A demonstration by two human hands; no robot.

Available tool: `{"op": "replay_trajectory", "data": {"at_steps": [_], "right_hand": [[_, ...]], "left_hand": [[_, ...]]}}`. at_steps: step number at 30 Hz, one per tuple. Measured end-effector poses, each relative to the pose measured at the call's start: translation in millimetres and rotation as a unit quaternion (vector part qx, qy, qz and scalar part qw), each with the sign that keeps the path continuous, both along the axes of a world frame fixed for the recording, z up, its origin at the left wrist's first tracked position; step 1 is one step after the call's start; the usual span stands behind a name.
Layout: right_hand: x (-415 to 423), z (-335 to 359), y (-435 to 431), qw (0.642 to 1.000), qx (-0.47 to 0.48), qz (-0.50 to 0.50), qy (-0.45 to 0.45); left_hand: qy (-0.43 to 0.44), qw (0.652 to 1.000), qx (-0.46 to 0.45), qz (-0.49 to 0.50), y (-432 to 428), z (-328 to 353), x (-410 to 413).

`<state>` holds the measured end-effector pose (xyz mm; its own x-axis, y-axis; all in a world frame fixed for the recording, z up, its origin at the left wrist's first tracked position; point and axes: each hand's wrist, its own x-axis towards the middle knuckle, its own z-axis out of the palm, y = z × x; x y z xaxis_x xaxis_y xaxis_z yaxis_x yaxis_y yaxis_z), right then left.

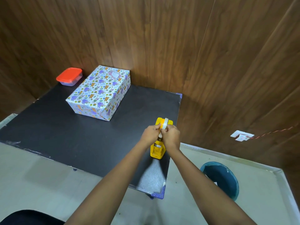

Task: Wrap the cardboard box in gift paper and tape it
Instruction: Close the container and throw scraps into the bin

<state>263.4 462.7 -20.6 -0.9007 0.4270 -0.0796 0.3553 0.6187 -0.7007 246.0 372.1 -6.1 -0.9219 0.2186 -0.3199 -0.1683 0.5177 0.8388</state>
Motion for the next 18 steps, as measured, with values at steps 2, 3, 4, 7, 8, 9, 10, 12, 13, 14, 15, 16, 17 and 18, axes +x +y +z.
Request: {"op": "replay_trajectory", "data": {"at_steps": [2,3,4,7,8,9,10,12,13,14,15,16,17,18], "right_hand": [[-0.4,-1.0,-4.7,1.0,0.01,0.01,-0.005],[-0.3,-1.8,-6.3,1.0,0.017,0.015,-0.007],[-0.5,-1.7,-6.5,0.999,0.024,0.02,-0.01],[-1.9,-1.4,-3.0,0.999,0.039,0.025,-0.012],[-3.3,-2.0,-1.8,0.999,0.037,0.027,-0.012],[-4.4,-2.9,-1.0,0.999,0.035,0.028,-0.012],[-5.0,-3.3,-0.7,0.999,0.032,0.027,-0.011],[-5.5,-2.6,1.7,0.999,0.026,0.022,-0.006],[-5.9,-0.6,4.9,0.999,0.03,0.021,-0.003],[-7.6,2.0,9.7,0.999,0.037,0.034,-0.003],[-10.6,5.7,15.4,0.997,0.049,0.06,-0.01],[-15.5,8.6,21.9,0.993,0.063,0.094,-0.026],[-21.3,12.0,28.2,0.987,0.077,0.13,-0.049],[-27.1,14.3,33.7,0.981,0.084,0.162,-0.073]], "left_hand": [[-0.002,1.0,0.015,-0.005,0.0,-0.4,-0.9],[-0.003,1.0,0.019,-0.005,-0.3,0.0,-1.4],[-0.001,1.0,0.022,-0.004,-0.3,0.7,-2.2],[0.001,0.999,0.032,0.01,2.0,-0.1,-4.2],[-0.002,0.999,0.038,0.018,3.1,-0.5,-4.2],[-0.008,0.999,0.042,0.024,4.2,-0.6,-4.1],[-0.012,0.999,0.042,0.028,4.9,-0.3,-4.0],[-0.016,0.998,0.044,0.034,5.7,2.9,-4.2],[-0.015,0.998,0.046,0.035,5.9,3.6,-5.2],[-0.01,0.998,0.045,0.04,5.7,5.0,-5.5],[-0.007,0.998,0.042,0.048,5.0,7.0,-5.1],[-0.004,0.998,0.039,0.05,4.4,9.3,-4.2],[0.0,0.998,0.036,0.047,4.3,10.6,-3.8],[0.0,0.999,0.033,0.039,3.5,11.5,-2.7]]}}
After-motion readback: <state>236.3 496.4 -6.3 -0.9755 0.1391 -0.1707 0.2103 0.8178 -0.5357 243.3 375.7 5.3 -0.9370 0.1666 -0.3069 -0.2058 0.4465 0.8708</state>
